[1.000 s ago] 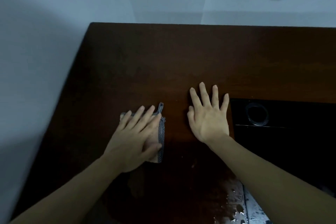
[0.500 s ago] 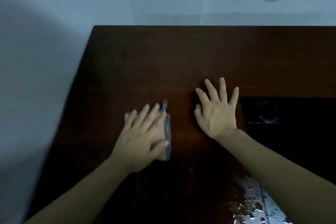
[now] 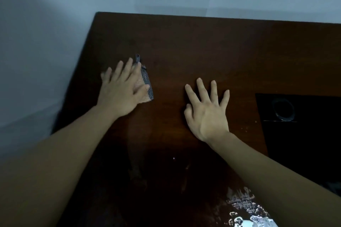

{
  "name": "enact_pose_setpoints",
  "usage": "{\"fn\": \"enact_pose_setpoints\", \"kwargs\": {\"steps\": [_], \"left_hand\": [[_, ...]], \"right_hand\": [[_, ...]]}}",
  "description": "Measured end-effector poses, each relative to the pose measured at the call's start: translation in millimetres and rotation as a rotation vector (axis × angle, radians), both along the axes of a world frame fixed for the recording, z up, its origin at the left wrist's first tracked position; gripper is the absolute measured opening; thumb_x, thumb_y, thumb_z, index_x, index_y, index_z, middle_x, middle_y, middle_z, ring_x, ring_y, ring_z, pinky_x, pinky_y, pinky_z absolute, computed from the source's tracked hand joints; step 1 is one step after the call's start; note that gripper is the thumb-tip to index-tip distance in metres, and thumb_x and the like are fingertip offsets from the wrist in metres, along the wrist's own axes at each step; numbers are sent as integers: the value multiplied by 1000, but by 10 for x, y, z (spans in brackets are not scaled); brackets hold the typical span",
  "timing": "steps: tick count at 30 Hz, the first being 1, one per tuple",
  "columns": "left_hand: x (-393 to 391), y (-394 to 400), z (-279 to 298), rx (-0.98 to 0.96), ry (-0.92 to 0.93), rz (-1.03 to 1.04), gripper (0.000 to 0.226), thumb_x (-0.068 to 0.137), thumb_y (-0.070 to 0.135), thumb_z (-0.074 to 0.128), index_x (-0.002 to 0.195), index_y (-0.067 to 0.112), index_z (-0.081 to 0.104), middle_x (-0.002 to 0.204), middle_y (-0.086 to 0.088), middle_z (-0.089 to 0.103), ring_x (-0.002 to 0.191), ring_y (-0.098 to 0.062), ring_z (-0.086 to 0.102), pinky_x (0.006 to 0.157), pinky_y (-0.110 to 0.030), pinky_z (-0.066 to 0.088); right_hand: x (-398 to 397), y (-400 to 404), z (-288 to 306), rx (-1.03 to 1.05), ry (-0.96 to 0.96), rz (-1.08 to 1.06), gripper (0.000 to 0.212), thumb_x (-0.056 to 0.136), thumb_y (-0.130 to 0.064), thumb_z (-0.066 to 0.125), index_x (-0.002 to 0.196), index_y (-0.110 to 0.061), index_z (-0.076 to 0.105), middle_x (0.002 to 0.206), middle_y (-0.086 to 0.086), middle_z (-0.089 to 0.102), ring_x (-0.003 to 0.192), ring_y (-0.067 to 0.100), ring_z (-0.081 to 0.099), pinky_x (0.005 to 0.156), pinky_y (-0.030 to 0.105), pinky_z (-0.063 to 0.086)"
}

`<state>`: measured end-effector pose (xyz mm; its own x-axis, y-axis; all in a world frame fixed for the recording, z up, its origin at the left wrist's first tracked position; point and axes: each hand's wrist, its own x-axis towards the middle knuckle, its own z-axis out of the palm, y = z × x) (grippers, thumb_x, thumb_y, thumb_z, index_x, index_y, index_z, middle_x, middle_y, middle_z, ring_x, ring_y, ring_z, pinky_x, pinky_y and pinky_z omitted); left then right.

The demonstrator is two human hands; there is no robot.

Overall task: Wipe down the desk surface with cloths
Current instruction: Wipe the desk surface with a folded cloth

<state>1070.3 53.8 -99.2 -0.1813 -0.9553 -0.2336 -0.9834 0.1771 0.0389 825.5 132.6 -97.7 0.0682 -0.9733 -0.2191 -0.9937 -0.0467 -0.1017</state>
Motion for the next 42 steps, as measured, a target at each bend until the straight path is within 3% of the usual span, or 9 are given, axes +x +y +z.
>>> {"fn": "enact_pose_setpoints", "kwargs": {"steps": [4, 7, 10, 13, 17, 20, 26, 31, 42], "left_hand": [[-71, 495, 105, 18, 14, -110, 80, 91, 69, 1, 161, 30, -3, 170, 1, -6, 156, -25, -5, 125, -50, -1], [27, 1111, 123, 91, 98, -252, 75, 94, 72, 8, 157, 36, -10, 167, 8, -15, 154, -17, -17, 123, -43, -12], [208, 1300, 93, 80, 78, -334, 74, 99, 72, 15, 161, 34, 0, 169, 9, -5, 155, -14, -13, 123, -40, -11], [294, 905, 51, 43, 61, -256, 75, 94, 74, 10, 156, 39, -14, 164, 12, -20, 152, -13, -21, 118, -35, -20], [382, 171, -32, -43, -21, -114, 87, 87, 75, 0, 161, 31, -3, 170, 3, -5, 156, -23, -5, 123, -47, -3], [423, -106, -69, -26, 16, -40, 85, 89, 74, 5, 162, 30, 0, 170, 1, -4, 156, -25, -3, 124, -51, -2], [243, 489, 34, -2, 22, -104, 87, 88, 72, 1, 162, 27, 3, 171, -1, 0, 156, -27, 1, 125, -53, 3], [245, 1381, 47, 51, 127, -263, 75, 98, 72, 17, 160, 34, 0, 168, 9, -5, 156, -16, -8, 125, -43, -7], [224, 339, -11, 18, 11, 70, 76, 98, 69, 12, 161, 31, -7, 169, 3, -13, 155, -21, -13, 123, -47, -9]], "right_hand": [[-2, 25, 2, 2, 9, -12, 74, 91, -51, 2, 162, -33, 10, 171, 5, 0, 155, 41, -8, 119, 70, -3], [13, 38, 25, 5, 22, -16, 76, 90, -52, 0, 162, -32, 13, 171, 6, 3, 155, 42, -5, 119, 71, -1], [34, 37, 29, 4, 20, -17, 76, 91, -52, 0, 162, -31, 16, 171, 7, 5, 155, 42, -3, 119, 71, 1], [36, 26, 27, -3, 8, -20, 76, 91, -52, 1, 162, -31, 16, 171, 7, 6, 155, 42, -3, 119, 70, 0], [23, 24, 0, -42, -12, -27, 75, 91, -52, 3, 161, -31, 18, 171, 6, 7, 155, 41, -3, 118, 69, -3], [20, 20, -36, -58, -26, -31, 73, 92, -51, 6, 161, -32, 19, 171, 5, 8, 155, 41, -3, 118, 68, -4], [29, 45, -32, -56, -22, -39, 74, 92, -52, 5, 161, -32, 20, 171, 5, 8, 155, 41, -2, 119, 69, -1], [60, 51, 21, -25, -14, -42, 75, 91, -52, 4, 162, -31, 20, 171, 6, 8, 155, 41, -2, 119, 70, -1], [40, 30, -9, -39, -6, -24, 78, 89, -52, 0, 162, -32, 15, 171, 6, 5, 155, 41, -4, 119, 70, -1]]}}
